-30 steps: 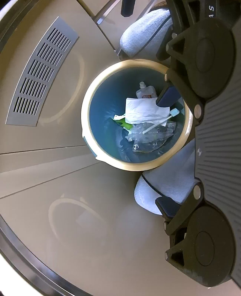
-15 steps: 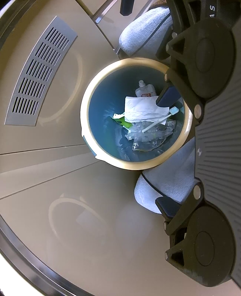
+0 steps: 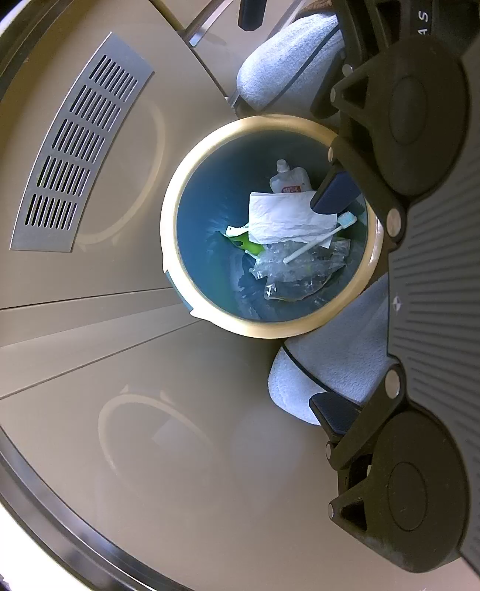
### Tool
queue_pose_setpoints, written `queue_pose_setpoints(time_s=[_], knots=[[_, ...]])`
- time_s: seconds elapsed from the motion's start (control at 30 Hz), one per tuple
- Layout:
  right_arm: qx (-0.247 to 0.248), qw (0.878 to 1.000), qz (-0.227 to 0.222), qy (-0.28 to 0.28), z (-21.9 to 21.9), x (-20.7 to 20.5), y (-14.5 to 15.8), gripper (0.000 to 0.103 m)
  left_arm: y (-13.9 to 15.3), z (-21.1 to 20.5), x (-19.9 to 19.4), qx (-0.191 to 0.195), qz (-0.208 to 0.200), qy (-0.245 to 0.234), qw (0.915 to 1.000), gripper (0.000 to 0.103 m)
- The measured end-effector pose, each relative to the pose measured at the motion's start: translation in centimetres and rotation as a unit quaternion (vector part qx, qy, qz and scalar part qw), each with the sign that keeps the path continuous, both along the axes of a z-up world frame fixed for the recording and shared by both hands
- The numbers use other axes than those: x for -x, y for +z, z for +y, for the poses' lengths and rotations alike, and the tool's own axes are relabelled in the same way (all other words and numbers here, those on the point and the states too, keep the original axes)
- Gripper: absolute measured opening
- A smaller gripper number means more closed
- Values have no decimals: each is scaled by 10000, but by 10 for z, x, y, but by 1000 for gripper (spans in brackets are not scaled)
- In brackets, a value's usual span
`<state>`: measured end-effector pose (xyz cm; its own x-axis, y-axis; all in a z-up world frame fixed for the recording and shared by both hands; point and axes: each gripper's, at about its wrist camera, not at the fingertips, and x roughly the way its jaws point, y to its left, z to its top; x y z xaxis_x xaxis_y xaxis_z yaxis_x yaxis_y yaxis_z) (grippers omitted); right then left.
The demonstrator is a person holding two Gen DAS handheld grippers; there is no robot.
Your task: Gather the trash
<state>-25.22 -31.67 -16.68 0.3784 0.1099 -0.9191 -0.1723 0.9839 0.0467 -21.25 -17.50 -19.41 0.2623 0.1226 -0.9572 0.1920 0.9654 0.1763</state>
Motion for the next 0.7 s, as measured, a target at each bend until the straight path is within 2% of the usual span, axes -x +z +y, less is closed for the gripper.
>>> queue_pose_setpoints(time_s=[0.7], knots=[[1, 10000, -9, -4, 2, 1, 0, 103, 0, -1, 0, -16, -2, 17, 10000, 103]])
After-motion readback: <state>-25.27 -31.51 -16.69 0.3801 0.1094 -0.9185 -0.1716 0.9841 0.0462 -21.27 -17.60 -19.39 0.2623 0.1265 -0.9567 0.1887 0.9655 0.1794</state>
